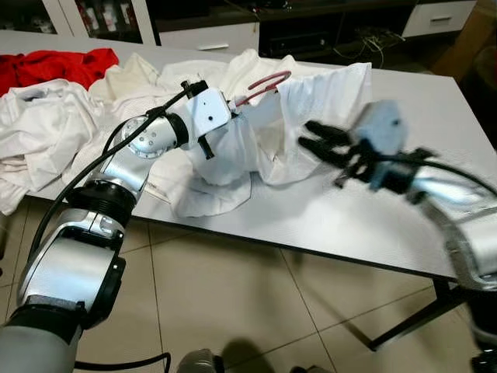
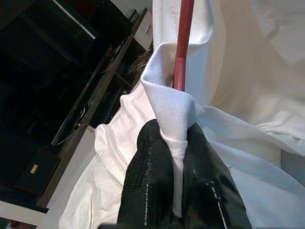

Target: Hang hanger

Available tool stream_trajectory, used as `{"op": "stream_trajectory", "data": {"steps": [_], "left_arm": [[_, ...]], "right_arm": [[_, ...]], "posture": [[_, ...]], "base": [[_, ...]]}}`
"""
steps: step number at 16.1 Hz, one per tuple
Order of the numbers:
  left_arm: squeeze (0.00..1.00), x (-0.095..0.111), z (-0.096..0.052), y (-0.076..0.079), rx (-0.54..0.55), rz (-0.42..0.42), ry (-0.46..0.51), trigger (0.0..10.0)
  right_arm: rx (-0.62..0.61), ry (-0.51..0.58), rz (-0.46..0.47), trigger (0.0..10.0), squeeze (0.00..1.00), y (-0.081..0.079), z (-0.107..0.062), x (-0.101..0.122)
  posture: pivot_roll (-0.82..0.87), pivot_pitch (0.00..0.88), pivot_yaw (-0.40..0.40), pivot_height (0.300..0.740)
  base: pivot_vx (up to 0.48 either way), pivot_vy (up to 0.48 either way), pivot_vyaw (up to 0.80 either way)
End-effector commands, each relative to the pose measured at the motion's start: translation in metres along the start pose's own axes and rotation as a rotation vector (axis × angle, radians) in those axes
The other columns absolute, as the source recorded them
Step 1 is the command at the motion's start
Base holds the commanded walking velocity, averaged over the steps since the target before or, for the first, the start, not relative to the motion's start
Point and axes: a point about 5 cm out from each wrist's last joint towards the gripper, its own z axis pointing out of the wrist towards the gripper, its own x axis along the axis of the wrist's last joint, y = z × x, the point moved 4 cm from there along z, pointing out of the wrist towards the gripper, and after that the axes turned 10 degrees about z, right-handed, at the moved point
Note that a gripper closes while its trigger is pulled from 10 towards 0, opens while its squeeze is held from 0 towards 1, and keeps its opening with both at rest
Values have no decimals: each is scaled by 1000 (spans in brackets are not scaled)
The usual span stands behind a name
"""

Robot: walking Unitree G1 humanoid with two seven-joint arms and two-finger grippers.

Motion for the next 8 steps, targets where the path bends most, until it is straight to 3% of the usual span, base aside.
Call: {"op": "stream_trajectory", "data": {"steps": [1, 3, 5, 6, 7, 8], "left_arm": [[0, 0, -3, 1, -6, 32, 13, 10000], [0, 1, -3, 3, -18, 38, 24, 10000], [0, 2, -2, 5, -29, 49, 27, 10000], [0, 3, -2, 6, -38, 62, 31, 10000], [0, 4, -3, 9, -55, 81, 41, 10000], [0, 3, -4, 11, -75, 104, 43, 10000]], "right_arm": [[-145, -46, -176, 10000, 0, 34, -9, 2], [-156, -156, -407, 10000, 0, 41, -9, -8], [-134, -176, -484, 10000, 0, 40, -4, -10], [-113, -172, -507, 10000, 59, 38, 0, -9], [-91, -183, -557, 10000, 1000, 37, 2, -10], [-74, -181, -594, 10000, 1000, 39, 3, -9]], "posture": [[111, 15, 43, 740], [111, 15, 43, 740], [113, 12, 42, 740], [119, 10, 40, 740], [119, 10, 40, 740], [124, 9, 39, 740]], "base": [[0, 0, 0], [0, 0, 0], [0, 0, 0], [0, 0, 0], [0, 0, 0], [0, 0, 0]]}}
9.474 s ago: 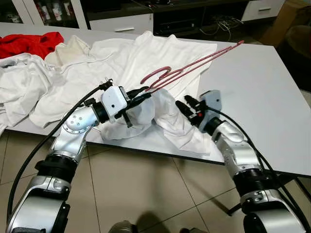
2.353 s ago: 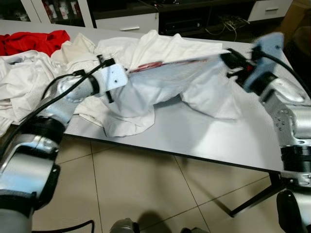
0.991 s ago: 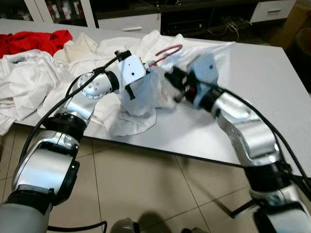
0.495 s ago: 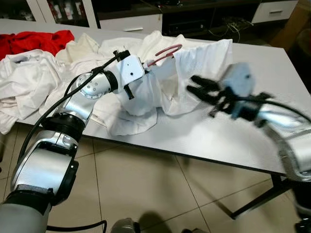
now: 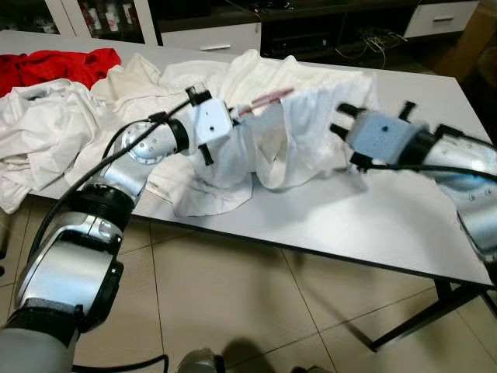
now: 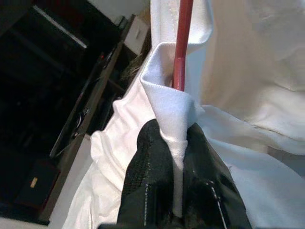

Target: Hang hanger

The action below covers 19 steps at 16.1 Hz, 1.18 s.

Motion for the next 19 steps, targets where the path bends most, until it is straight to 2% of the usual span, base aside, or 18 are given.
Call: {"op": "stream_trajectory", "data": {"steps": [1, 3, 4, 5, 13, 16, 17, 18, 19], "left_arm": [[0, 0, -3, 0, -20, 38, 4, 10000], [0, -2, -6, 4, -58, 82, -1, 10000], [0, -2, -7, 5, -73, 101, 9, 10000], [0, 0, -7, 5, -73, 105, 20, 10000], [0, 11, -8, 7, -112, 220, 94, 10000], [0, 16, -9, 7, -106, 236, 132, 10000], [0, 17, -9, 7, -100, 244, 136, 10000], [0, 18, -10, 6, -94, 252, 141, 10000], [0, 18, -10, 6, -89, 262, 145, 10000]], "right_arm": [[16, 6, -57, 10000, 1000, 3, 1, 3], [30, -25, -135, 10000, 984, 8, 0, -1], [61, -52, -163, 10000, 396, 6, -2, -8], [82, -64, -169, 10000, 0, 3, -2, -12], [149, -113, -132, 10000, 0, -8, 4, -30], [201, -117, -81, 10000, 0, -20, 10, -36], [212, -100, -50, 706, 0, -23, 11, -35], [233, -85, -29, 0, 0, -27, 11, -34], [241, -82, -18, 0, 0, -29, 11, -34]], "posture": [[124, 9, 39, 740], [125, 4, 41, 740], [124, 1, 42, 740], [124, 0, 42, 740], [128, 0, 39, 740], [134, 0, 35, 740], [136, 0, 33, 740], [136, 0, 33, 740], [139, 0, 30, 740]], "base": [[0, 0, 0], [0, 0, 0], [0, 0, 0], [0, 0, 0], [0, 0, 0], [0, 0, 0], [0, 0, 0], [0, 0, 0], [0, 0, 0]]}}
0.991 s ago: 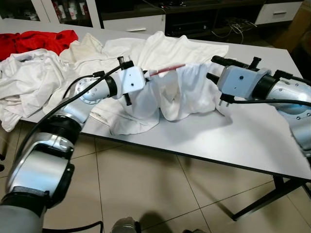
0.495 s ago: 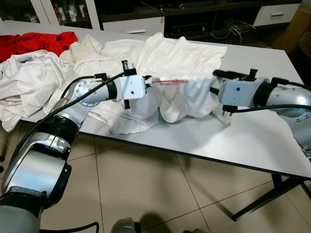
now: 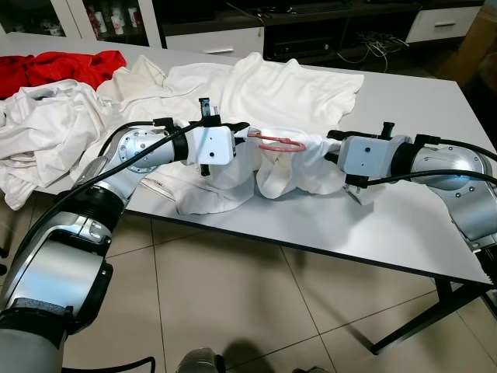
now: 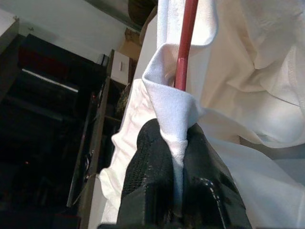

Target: Hang hanger

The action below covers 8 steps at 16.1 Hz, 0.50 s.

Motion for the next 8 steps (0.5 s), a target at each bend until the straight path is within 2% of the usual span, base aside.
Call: {"op": "stream_trajectory", "data": {"steps": [1, 4, 8], "left_arm": [[0, 2, -1, -4, 10, 27, 10, 10000], [0, 1, -2, -2, 3, 37, 9, 10000], [0, -1, 1, 1, -5, 4, -8, 10000]], "right_arm": [[19, 10, 4, 0, 0, -2, 0, 1], [26, 12, 9, 0, 0, -3, -1, -1], [10, 14, 13, 0, 0, -4, -3, -2]], "posture": [[139, 0, 30, 740], [135, 0, 29, 740], [127, 0, 31, 740]], "base": [[0, 0, 0], [0, 0, 0], [0, 0, 0]]}}
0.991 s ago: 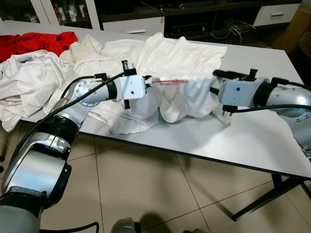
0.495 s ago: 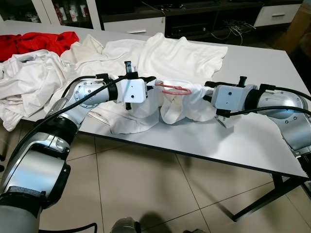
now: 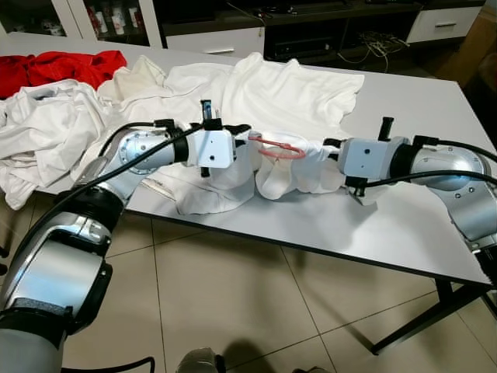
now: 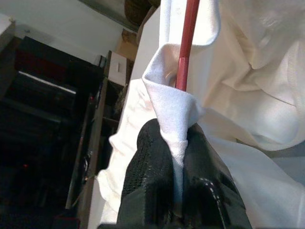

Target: Hang hanger

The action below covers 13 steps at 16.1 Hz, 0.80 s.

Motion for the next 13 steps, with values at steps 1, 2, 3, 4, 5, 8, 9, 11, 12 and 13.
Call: {"op": "stream_trajectory", "data": {"steps": [1, 2, 3, 4, 5, 8, 9, 11, 12, 13], "left_arm": [[0, -2, 0, -4, 10, 3, -11, 10000], [0, -1, 0, -3, 9, 17, -13, 10000], [0, -1, 0, -4, 14, 39, -11, 10000], [12, -1, -1, -7, 31, 40, -12, 10000], [141, -1, -2, -9, 42, 40, -11, 10000], [1000, 0, -3, -10, 37, -4, 10, 10000], [1000, -1, -4, -9, 34, 3, 7, 10000], [1000, -2, -5, -10, 49, 25, -1, 10000], [1000, -2, -5, -13, 67, 56, -10, 10000], [1000, -2, -5, -16, 87, 93, -21, 10000]], "right_arm": [[-13, 7, 12, 0, 0, -1, -2, -1], [-18, 9, 18, 0, 0, -1, -2, -1], [-20, 13, 22, 0, 0, -2, -2, -1], [-21, 14, 21, 0, 0, -2, -2, -1], [-23, 15, 20, 0, 0, -2, -2, -1], [-30, 19, 18, 0, 0, -2, -2, -1], [-33, 21, 19, 0, 0, -1, -2, 0], [-38, 23, 21, 0, 0, -1, -2, 0], [-40, 22, 22, 0, 0, -1, -2, 0], [-41, 21, 23, 0, 0, -1, -1, -1]], "posture": [[127, 0, 32, 740], [125, 0, 33, 740], [125, 0, 33, 740], [124, 0, 34, 740], [124, 0, 34, 740], [126, 0, 36, 740], [126, 0, 36, 740], [128, 0, 35, 740], [128, 0, 35, 740], [129, 0, 34, 740]], "base": [[0, 0, 0], [0, 0, 0], [0, 0, 0], [0, 0, 0], [0, 0, 0], [0, 0, 0], [0, 0, 0], [0, 0, 0], [0, 0, 0], [0, 0, 0]]}}
